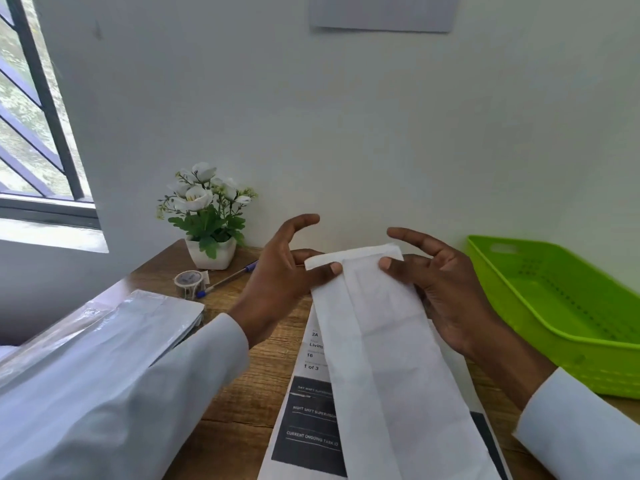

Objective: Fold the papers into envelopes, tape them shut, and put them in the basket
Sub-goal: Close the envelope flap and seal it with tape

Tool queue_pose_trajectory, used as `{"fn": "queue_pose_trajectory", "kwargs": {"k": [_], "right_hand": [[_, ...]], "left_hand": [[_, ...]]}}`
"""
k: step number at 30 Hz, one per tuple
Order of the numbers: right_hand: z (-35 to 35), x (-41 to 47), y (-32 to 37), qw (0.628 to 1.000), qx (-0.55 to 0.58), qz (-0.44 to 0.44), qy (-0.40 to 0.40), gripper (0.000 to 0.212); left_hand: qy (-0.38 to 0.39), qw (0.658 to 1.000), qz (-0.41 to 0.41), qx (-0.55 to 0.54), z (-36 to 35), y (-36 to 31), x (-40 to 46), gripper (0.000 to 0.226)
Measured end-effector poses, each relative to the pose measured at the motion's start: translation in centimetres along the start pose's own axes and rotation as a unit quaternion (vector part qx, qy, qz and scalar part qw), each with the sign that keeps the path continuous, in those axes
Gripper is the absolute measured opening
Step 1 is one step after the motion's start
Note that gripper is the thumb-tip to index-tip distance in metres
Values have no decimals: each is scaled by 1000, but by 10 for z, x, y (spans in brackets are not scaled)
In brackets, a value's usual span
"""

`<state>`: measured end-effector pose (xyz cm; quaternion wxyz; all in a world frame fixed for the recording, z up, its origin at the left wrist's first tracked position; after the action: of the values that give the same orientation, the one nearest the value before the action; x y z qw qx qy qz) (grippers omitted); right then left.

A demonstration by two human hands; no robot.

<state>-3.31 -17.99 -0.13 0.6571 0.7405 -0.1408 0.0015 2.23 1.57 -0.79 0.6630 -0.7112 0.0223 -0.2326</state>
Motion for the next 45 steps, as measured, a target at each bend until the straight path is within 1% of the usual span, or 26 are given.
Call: {"fn": "queue_pose_trajectory", "kwargs": {"k": [3,7,9,12,16,18,21,28,31,34,37,40,42,45], "right_hand": [[-4,-3,3,998,-48,22,30,36],[-6,-3,2,996,-68,35,38,29],[-3,-2,2,996,-73,42,24,28],[3,2,1,996,-75,48,2,29],[8,6,-2,996,-82,45,-2,29],[9,6,-3,995,-89,45,0,28],[10,8,-3,995,-92,44,2,25],[13,11,-2,995,-89,42,1,16],[14,11,-3,994,-102,38,7,14],[12,10,-3,982,-177,61,15,13],[4,11,-2,953,-274,124,26,9],[-4,10,-3,933,-311,180,34,11],[-6,10,-3,927,-318,196,29,9],[-4,10,-2,929,-317,189,22,4]], "left_hand": [[-26,999,-20,-2,-2,1,-3,62],[-2,999,6,-54,-10,6,-6,60],[-4,1000,4,-29,-10,8,-6,58],[-21,1000,-22,-7,-11,6,-8,53],[-24,997,-76,10,-17,3,-10,33],[-22,996,-87,24,-19,5,-10,26],[-31,996,-83,26,-19,9,-9,28],[-47,997,-53,-37,-12,10,-6,21],[-51,997,-56,-16,-11,10,-5,16],[-48,996,-72,38,-13,10,-6,11],[-47,987,-102,114,-16,11,-7,9],[-58,971,-151,176,-17,9,-6,9],[-70,972,-156,163,-17,7,-7,9],[-78,978,-140,133,-16,5,-7,9]]}}
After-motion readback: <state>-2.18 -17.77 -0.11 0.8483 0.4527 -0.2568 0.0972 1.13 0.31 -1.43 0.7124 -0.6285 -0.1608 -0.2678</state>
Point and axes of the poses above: each hand's wrist, its own x-axis towards the middle knuckle, its own z-axis out of the back of the hand, y = z × x, the point moved 3 cm from there along x, towards the middle knuckle, and after that the axes turned 1 degree about -z, right-handed, at the moved point
